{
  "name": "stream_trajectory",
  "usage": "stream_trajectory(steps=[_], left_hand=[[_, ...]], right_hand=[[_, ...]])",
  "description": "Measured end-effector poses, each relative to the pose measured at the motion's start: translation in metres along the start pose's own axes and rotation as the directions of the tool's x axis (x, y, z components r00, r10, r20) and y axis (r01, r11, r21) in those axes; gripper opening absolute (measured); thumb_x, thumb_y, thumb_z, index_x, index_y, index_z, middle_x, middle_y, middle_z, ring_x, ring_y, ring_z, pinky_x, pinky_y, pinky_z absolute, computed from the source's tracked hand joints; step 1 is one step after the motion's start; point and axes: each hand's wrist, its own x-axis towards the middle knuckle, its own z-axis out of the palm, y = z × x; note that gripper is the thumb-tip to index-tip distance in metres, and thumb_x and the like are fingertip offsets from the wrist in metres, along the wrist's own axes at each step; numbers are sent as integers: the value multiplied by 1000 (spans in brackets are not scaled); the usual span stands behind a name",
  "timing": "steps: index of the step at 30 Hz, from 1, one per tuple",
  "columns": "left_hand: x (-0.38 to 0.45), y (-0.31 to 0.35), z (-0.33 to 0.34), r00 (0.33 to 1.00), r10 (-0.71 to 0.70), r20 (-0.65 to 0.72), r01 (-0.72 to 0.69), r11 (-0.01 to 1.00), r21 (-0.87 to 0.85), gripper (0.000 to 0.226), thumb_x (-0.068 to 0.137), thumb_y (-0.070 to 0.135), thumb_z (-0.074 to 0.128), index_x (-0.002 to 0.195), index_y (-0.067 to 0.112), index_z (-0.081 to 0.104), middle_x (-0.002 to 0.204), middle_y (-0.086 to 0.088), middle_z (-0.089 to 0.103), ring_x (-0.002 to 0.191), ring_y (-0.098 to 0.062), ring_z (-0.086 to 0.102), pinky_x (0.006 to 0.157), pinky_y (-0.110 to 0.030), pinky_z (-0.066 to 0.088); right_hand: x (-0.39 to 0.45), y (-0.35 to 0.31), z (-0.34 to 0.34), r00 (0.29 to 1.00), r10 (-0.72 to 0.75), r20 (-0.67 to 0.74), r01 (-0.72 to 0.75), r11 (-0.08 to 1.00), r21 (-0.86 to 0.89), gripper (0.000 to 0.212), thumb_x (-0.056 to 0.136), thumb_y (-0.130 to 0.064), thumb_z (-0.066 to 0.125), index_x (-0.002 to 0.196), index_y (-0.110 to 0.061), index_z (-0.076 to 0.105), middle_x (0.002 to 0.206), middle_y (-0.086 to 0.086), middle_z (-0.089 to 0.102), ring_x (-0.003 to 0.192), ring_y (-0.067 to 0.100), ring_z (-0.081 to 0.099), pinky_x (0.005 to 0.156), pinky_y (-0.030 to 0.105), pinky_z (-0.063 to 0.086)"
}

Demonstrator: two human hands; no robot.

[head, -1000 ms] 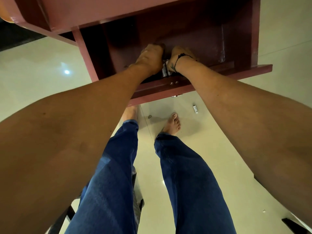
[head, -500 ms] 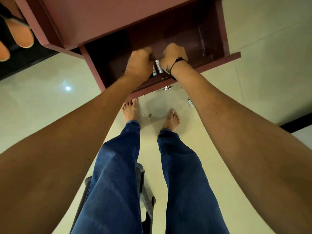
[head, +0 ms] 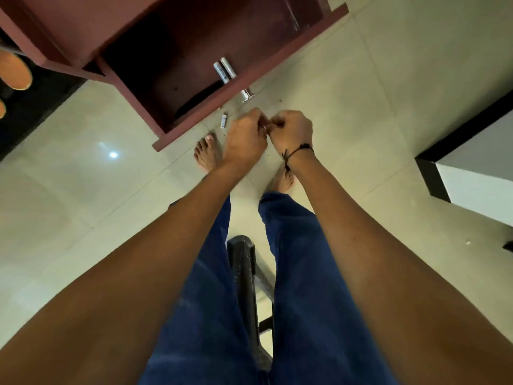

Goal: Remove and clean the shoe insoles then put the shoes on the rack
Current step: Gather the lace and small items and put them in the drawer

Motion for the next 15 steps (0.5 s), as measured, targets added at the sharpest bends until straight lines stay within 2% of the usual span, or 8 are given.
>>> stream_trajectory(steps=[4,10,13,15], left_hand=[[-3,-7,40,997,-36,63,33,998,47,21,89,-1,50,106,2,63,105,-12,67,98,-24,62,87,-31,47],[30,-27,106,988,-89,129,78,993,89,23,90,-1,49,108,2,64,110,-10,67,103,-23,61,93,-31,46],[59,-53,130,978,-183,102,175,981,85,22,89,-1,48,103,3,64,107,-10,67,97,-26,63,84,-29,50],[79,-81,146,968,-232,96,221,969,113,19,89,2,47,97,6,64,102,-12,67,90,-30,64,78,-32,53]], right_hand=[[6,47,12,998,37,59,-39,999,33,20,86,-9,56,99,-8,71,102,8,70,96,20,62,71,14,38],[52,121,35,991,90,100,-91,996,6,21,87,-6,51,94,-9,70,103,5,69,99,20,61,75,17,40],[90,153,47,987,126,104,-122,992,-39,25,89,-6,46,97,-10,69,107,4,68,104,21,60,78,17,40],[122,175,60,986,136,99,-126,987,-102,26,90,-8,44,102,-9,68,111,6,67,107,24,58,84,22,43]])
